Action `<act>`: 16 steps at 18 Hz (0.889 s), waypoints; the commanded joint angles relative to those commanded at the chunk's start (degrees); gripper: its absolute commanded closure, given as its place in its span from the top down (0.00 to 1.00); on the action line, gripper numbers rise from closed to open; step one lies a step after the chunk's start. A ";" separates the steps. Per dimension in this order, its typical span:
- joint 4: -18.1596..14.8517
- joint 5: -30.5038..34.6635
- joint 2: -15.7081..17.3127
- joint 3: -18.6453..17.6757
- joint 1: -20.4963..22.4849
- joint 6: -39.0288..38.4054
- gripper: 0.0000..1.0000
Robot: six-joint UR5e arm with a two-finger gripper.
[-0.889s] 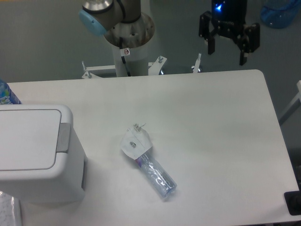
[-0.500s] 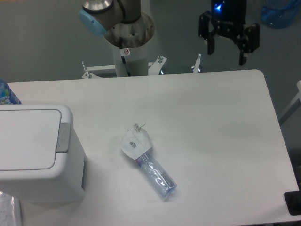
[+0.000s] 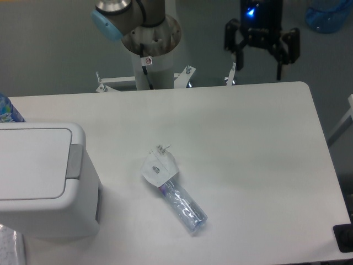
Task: Open the trash can
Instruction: 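Move the open gripper across the table toward the trash can lid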
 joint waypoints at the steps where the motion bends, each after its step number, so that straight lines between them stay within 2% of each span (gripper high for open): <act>1: 1.85 0.00 -0.79 0.00 -2.02 -5.26 1.00; 6: 3.45 -0.09 -2.64 0.00 -8.18 -18.04 1.00; 9: 4.15 -2.45 -3.43 0.17 -10.99 -24.45 1.00; 12: 4.24 -8.33 -4.84 0.70 -11.88 -30.35 1.00; 16: 5.90 -8.96 -5.89 0.70 -13.72 -35.89 1.00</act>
